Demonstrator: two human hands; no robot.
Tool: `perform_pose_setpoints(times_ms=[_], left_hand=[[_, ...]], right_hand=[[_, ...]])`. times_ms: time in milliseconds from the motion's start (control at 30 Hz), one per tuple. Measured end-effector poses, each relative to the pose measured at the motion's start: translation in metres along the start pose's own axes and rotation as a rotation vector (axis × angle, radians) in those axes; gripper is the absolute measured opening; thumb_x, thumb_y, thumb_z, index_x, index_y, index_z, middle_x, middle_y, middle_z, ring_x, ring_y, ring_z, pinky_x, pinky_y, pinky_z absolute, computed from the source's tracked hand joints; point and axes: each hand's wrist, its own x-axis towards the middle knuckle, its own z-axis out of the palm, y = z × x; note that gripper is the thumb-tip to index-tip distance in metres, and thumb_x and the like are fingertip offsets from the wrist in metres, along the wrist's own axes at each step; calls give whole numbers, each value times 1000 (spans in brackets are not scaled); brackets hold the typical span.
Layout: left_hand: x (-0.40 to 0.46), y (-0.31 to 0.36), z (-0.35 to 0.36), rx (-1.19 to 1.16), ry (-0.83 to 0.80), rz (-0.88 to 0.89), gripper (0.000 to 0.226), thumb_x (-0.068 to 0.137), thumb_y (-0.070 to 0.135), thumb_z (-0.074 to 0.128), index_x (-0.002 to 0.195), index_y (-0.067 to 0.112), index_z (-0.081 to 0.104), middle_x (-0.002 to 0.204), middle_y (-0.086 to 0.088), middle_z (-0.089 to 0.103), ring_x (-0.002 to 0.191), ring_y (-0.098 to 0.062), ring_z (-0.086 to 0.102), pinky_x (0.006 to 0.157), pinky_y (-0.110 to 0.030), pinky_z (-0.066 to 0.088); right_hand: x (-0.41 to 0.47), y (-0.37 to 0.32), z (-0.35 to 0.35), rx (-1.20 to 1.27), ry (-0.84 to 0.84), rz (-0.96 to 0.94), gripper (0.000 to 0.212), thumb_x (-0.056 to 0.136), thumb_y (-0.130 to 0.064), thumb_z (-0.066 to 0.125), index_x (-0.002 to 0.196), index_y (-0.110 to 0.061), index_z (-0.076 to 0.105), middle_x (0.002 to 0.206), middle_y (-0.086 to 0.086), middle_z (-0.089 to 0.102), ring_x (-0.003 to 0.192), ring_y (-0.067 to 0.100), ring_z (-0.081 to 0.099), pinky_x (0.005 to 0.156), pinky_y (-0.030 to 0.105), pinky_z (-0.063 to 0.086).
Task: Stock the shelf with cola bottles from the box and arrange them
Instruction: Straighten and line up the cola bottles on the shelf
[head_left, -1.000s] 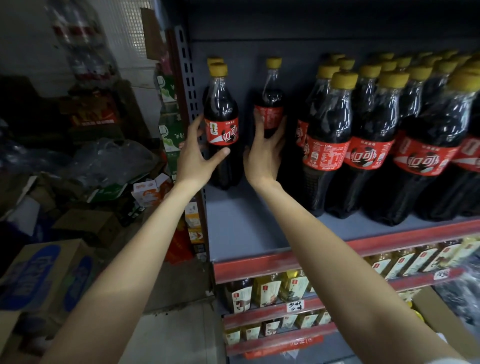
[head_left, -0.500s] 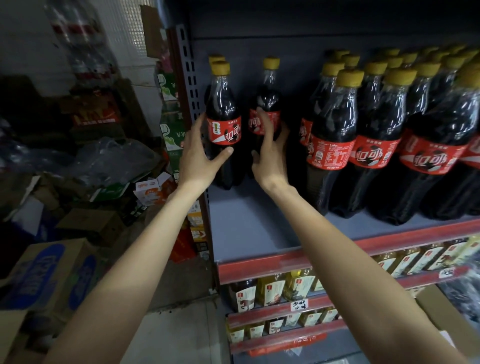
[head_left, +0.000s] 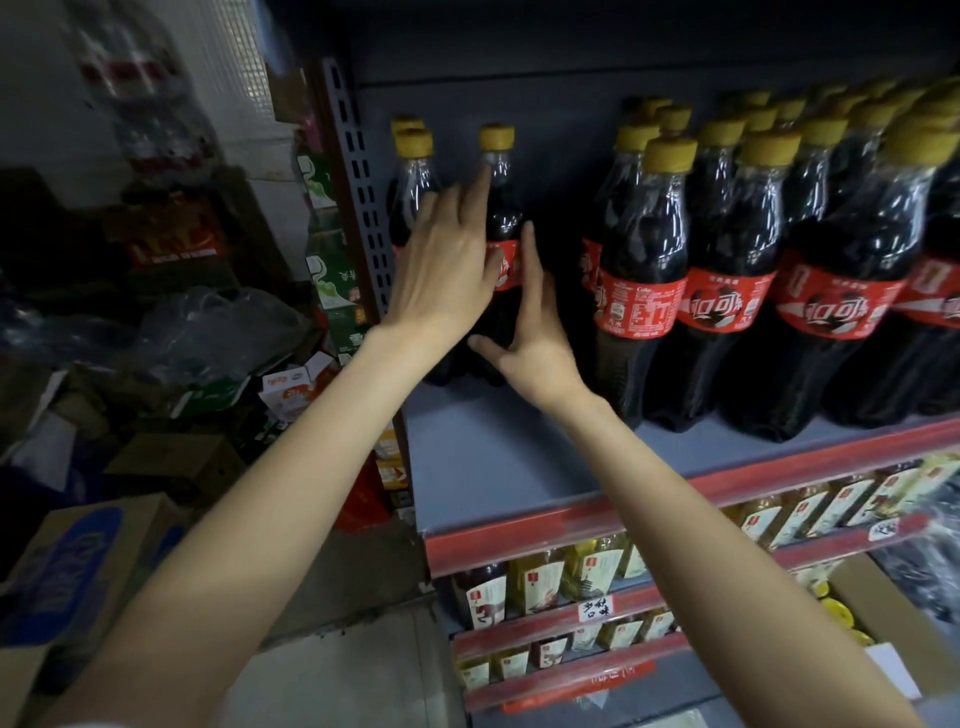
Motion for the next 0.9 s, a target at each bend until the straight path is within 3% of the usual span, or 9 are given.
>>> perform_pose_setpoints(times_ms=[100,167,267,333,433,500,733,833,900], left_hand=[[-2,1,3,30,40,5,65,92,16,60,148,7,28,143,-16,41,135,-32,35,109,-36,32],[-6,-5,5,-9,84,34,60,88,14,63,143,6,40,137,-16,49,129,-33,40,106,-37,36],[-18,-22,6,-40,291,38,49,84,14,64,132,11,54,125,-12,57,118,-25,42,101,-29,37],[-32,-33,7,-131,422,-101,53,81,20,68,131,14,53,128,-13,52,120,-24,41,103,-20,31],[-52,-49,17,-371,255,-365,84,75,33,77,145,18,33,143,-15,33,132,-29,38,109,-32,35],[-57,-53,24,-470,110,-457,99,71,31,82,149,22,22,148,-13,27,136,-27,36,109,-43,38],[-58,-55,35,-516,20,-479,99,75,20,80,151,22,16,153,-5,30,141,-21,29,111,-47,34],[-58,-55,37,-514,7,-473,99,77,21,78,152,23,14,153,-5,29,140,-21,31,111,-46,35],[-58,-56,37,-529,8,-465,99,77,20,78,152,23,13,153,-5,30,139,-21,32,110,-47,36]], right_hand=[[-3,-8,9,-384,123,62,120,75,-27,81,143,-32,-18,143,21,35,118,36,48,83,39,53],[-1,-8,16,-466,187,51,119,77,-29,79,142,-31,-21,134,21,42,105,36,56,72,43,56],[8,-5,18,-282,154,119,121,82,-13,73,139,-39,-30,144,17,37,117,35,54,85,46,54],[16,-1,18,-186,141,139,118,83,-4,69,142,-39,-27,155,14,24,132,33,42,96,43,46],[33,4,22,-61,130,130,111,82,4,65,150,-28,-17,159,11,15,143,26,26,107,35,31],[44,7,27,14,112,130,109,82,5,64,152,-27,-13,159,11,16,144,25,23,112,41,26],[56,16,36,107,96,119,103,85,-2,65,152,-28,-9,160,9,14,146,21,19,116,39,21],[59,19,36,105,83,111,105,85,-4,66,152,-29,-12,161,9,12,147,22,17,117,52,22],[60,19,36,88,68,124,105,85,-3,65,152,-27,-13,161,11,11,147,23,16,117,53,21]])
